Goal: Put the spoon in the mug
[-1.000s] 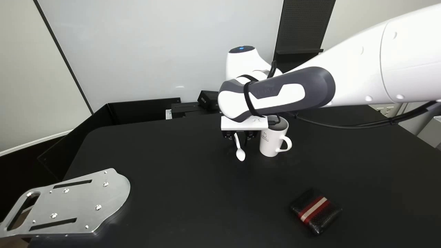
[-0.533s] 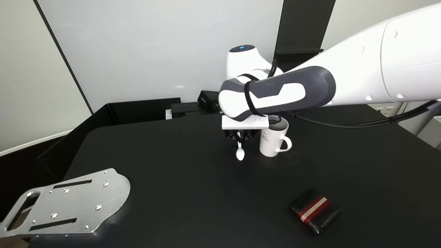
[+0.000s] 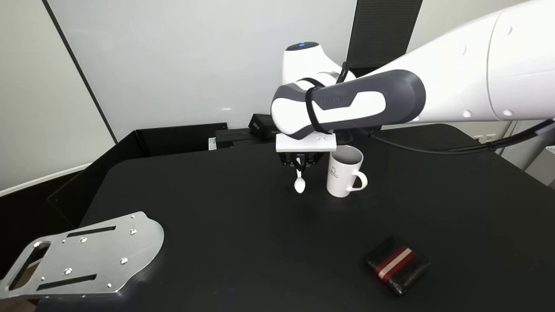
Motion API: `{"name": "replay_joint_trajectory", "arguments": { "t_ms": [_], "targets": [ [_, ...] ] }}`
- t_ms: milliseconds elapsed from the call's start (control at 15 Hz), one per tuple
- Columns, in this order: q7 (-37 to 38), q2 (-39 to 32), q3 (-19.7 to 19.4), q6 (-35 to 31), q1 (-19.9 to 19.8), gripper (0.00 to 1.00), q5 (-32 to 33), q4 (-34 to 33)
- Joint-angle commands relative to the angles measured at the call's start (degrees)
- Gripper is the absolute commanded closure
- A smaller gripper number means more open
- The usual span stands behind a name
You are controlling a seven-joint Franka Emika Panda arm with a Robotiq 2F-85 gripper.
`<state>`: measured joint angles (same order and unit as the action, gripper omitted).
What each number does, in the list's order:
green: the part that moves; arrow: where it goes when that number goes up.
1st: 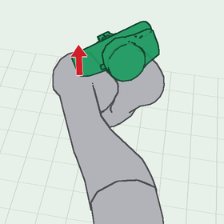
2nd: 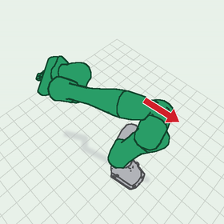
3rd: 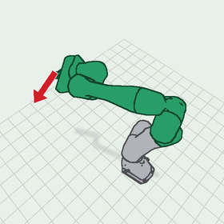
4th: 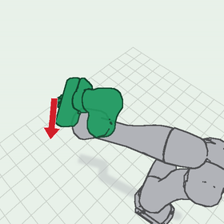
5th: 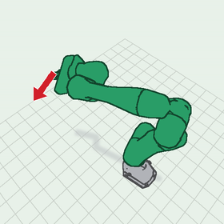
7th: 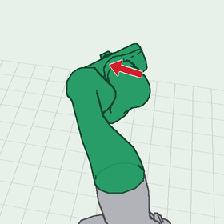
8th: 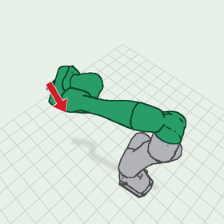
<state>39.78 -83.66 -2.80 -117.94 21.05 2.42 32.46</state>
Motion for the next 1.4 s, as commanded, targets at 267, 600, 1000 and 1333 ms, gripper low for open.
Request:
{"name": "replay_joint_trajectory", "arguments": {
  "t_ms": [267, 600, 1000, 1333],
  "targets": [
    [1.83, 3.39, -2.13, 3.25, 0.89, 0.98, 1.27, -4.35],
    [1.18, 5.26, -3.18, 8.68, 0.87, 0.98, 3.03, -9.07],
    [-0.32, 7.22, -3.75, 8.66, 1.22, 0.98, 3.86, -11.34],
    [-1.65, 8.30, -4.16, 6.05, 1.62, 0.98, 5.98, -11.34]
  ]
}}
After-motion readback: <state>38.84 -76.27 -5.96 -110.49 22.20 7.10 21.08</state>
